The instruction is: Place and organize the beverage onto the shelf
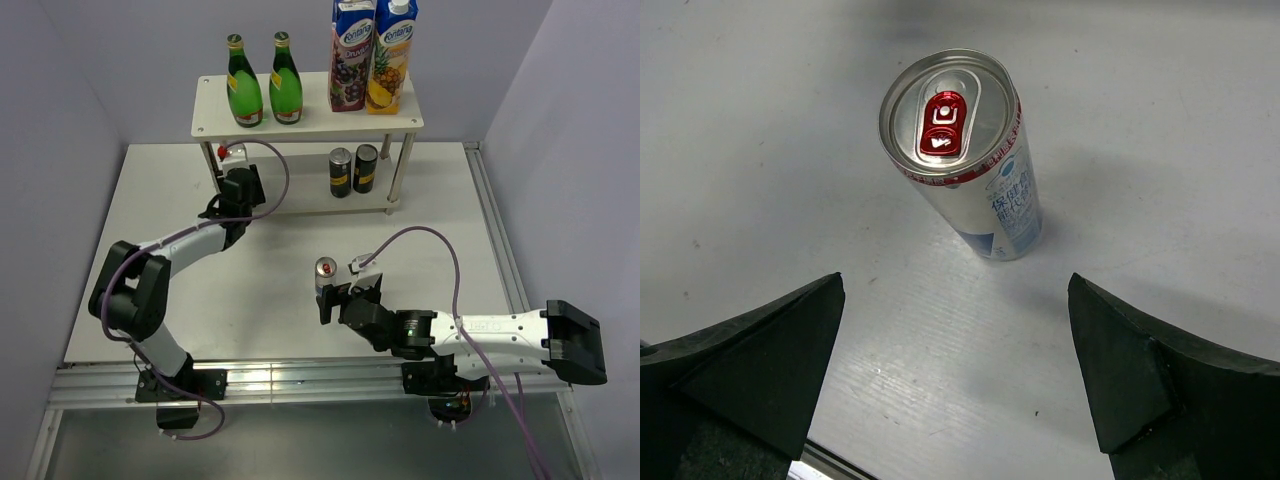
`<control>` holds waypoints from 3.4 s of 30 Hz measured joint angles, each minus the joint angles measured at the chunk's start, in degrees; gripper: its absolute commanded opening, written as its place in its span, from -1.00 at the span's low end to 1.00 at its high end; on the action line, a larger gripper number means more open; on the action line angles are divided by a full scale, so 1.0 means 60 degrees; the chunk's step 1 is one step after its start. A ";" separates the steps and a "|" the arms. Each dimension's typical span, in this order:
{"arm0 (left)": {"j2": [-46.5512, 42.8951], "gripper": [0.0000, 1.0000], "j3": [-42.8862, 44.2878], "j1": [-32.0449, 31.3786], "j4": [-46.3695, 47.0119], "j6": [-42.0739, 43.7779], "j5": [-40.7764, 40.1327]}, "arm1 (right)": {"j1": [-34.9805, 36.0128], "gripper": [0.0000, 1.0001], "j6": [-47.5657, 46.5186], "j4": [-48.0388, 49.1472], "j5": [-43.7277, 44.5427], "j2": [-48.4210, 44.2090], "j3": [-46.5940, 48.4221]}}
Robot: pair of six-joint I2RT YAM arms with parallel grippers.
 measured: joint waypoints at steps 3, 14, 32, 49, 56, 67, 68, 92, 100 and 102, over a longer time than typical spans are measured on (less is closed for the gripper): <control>0.0270 -0.40 0.0215 0.0044 0.0091 0.0025 0.0113 | 0.0000 1.00 0.0004 0.0000 0.0000 0.0000 0.0000; 0.0288 0.70 0.0244 0.0058 0.0295 -0.0004 0.0142 | 0.0004 1.00 -0.0095 0.0157 0.0004 0.0616 0.0142; -0.4299 0.67 -0.2069 -0.0860 -0.0117 -0.0514 -0.0095 | -0.0474 0.63 0.0430 0.0583 0.1738 0.5574 0.2433; -0.6961 0.63 -0.2051 -0.2452 -0.3468 -0.1461 -0.1209 | -0.0936 -1.00 0.0288 0.0681 0.2248 0.6699 0.3402; -0.7701 0.64 -0.0645 -0.2750 -0.6357 -0.2244 -0.1191 | -0.1177 -1.00 -0.1359 0.0871 0.1617 0.6666 0.5282; -0.9449 0.64 -0.0361 -0.2776 -0.8983 -0.2539 -0.2211 | -0.3056 -1.00 -0.2514 0.1191 0.0062 0.8590 0.9122; -0.9624 0.64 -0.0514 -0.2776 -0.9045 -0.2539 -0.2284 | -0.3162 -1.00 -0.2561 0.1129 -0.0029 0.8816 0.9322; -1.0102 0.63 -0.1439 -0.2732 -0.8987 -0.2350 -0.2288 | -0.3767 -1.00 -0.3595 0.1155 -0.0346 1.1143 1.1486; -1.0091 0.62 -0.1446 -0.2528 -0.8939 -0.2229 -0.2076 | -0.3938 -1.00 -0.3770 0.1290 -0.0117 1.1591 1.1639; -1.0087 0.62 -0.1446 -0.2473 -0.8907 -0.2204 -0.2000 | -0.3974 -1.00 -0.3829 0.1402 0.0040 1.1591 1.1639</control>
